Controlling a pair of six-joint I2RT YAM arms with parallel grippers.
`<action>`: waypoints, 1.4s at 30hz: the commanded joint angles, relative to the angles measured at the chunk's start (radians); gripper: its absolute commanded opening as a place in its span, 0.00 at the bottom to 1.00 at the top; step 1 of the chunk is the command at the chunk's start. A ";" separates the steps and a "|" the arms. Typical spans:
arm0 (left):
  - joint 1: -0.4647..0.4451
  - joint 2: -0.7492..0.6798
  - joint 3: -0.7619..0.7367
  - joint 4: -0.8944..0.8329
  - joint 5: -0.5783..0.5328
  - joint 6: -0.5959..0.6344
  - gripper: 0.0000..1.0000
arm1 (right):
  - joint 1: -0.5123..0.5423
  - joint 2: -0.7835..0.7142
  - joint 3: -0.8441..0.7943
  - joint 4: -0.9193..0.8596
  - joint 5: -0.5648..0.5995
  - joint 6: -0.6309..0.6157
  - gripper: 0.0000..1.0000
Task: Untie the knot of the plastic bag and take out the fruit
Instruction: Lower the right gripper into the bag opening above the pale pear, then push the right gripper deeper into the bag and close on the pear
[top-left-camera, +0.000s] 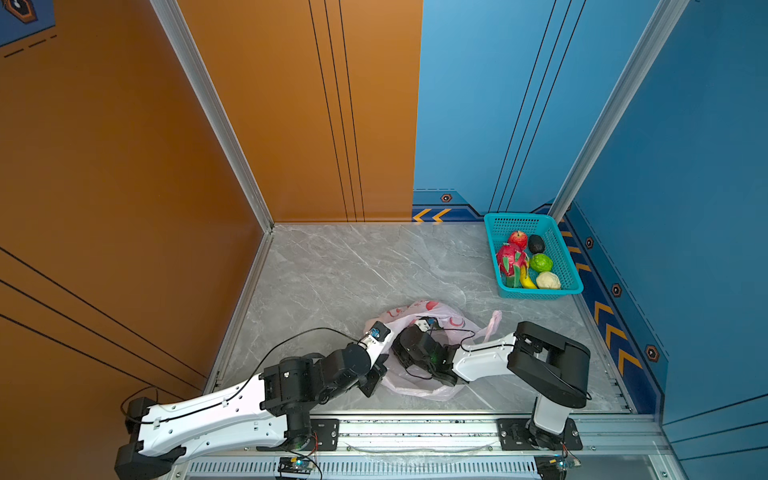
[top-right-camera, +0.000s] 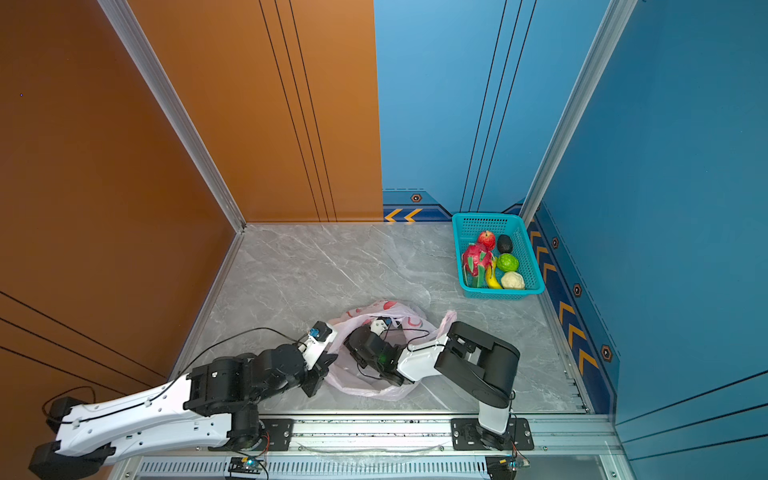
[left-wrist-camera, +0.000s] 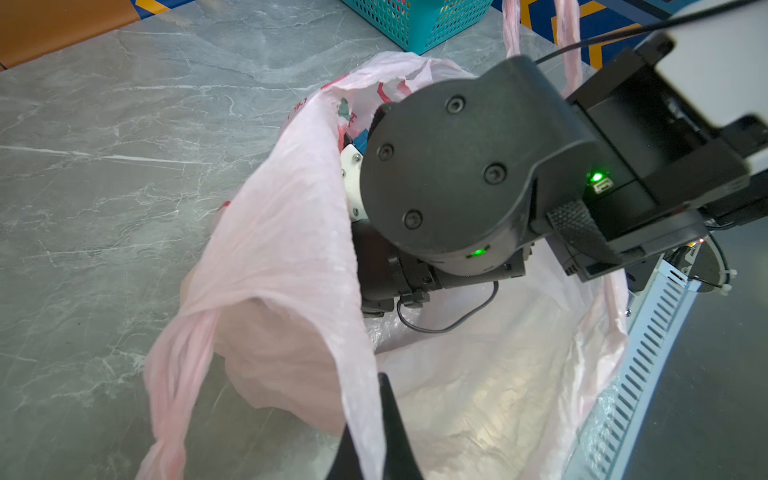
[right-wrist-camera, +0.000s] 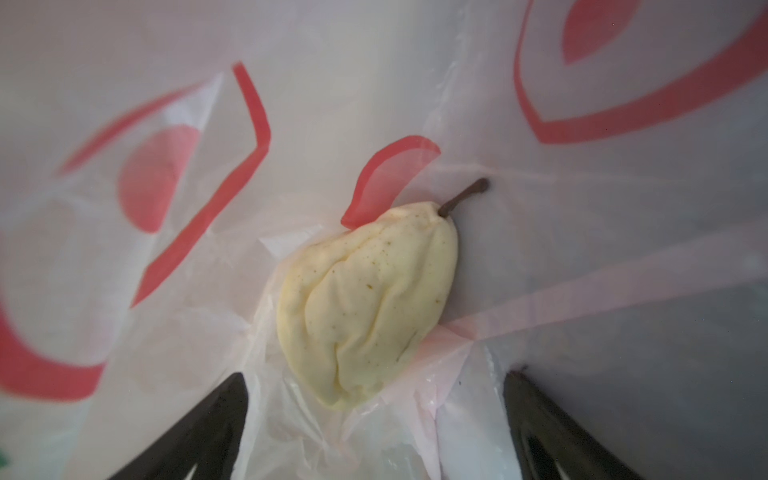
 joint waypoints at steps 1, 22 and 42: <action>0.016 0.009 -0.001 -0.018 0.034 0.022 0.00 | -0.009 0.053 -0.011 0.070 0.028 0.053 0.96; 0.083 0.027 -0.003 0.041 0.132 0.054 0.00 | -0.035 0.165 0.109 0.092 -0.017 0.151 0.96; 0.114 -0.014 -0.035 0.018 0.167 0.035 0.00 | -0.068 0.270 0.140 0.186 -0.082 0.156 0.65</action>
